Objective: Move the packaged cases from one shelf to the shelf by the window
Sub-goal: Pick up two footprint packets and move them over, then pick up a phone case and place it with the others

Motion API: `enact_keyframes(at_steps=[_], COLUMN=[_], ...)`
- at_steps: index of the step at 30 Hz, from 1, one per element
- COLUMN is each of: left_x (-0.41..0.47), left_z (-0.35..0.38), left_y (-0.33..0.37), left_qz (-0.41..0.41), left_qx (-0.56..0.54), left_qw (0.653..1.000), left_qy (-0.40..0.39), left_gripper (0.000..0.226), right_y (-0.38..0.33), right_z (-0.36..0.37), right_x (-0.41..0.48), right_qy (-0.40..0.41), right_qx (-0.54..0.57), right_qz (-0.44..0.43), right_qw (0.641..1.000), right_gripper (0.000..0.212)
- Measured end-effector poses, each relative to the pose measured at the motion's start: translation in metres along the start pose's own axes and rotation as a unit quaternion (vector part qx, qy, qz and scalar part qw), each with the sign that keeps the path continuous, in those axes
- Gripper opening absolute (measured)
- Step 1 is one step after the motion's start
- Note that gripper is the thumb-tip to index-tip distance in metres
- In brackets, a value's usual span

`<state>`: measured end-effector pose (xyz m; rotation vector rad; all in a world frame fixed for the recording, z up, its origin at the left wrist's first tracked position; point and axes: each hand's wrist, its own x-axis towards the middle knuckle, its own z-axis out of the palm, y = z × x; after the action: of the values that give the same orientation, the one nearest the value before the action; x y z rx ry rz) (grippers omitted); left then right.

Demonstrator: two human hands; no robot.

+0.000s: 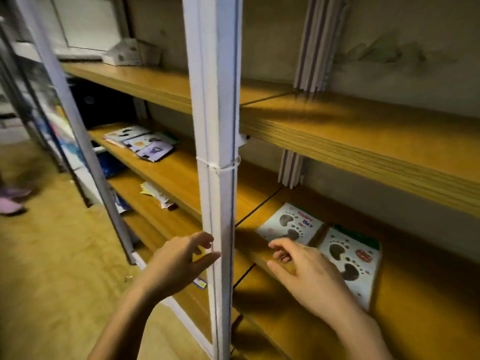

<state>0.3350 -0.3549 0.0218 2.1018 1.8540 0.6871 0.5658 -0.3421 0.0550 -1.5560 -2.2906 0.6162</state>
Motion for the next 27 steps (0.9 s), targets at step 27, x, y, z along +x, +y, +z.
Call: enact_keyframes(at_steps=[27], left_x=[-0.019], left_z=[-0.169], left_y=[-0.281], left_qz=[-0.085], left_qx=[0.096], left_qw=[0.99], left_qy=[0.053], left_gripper=[0.033], right_y=[-0.247], right_z=[0.161], right_x=[0.173], right_qy=[-0.022], right_qx=[-0.025], right_qz=[-0.033], right_qw=[0.999], right_gripper=[0.04])
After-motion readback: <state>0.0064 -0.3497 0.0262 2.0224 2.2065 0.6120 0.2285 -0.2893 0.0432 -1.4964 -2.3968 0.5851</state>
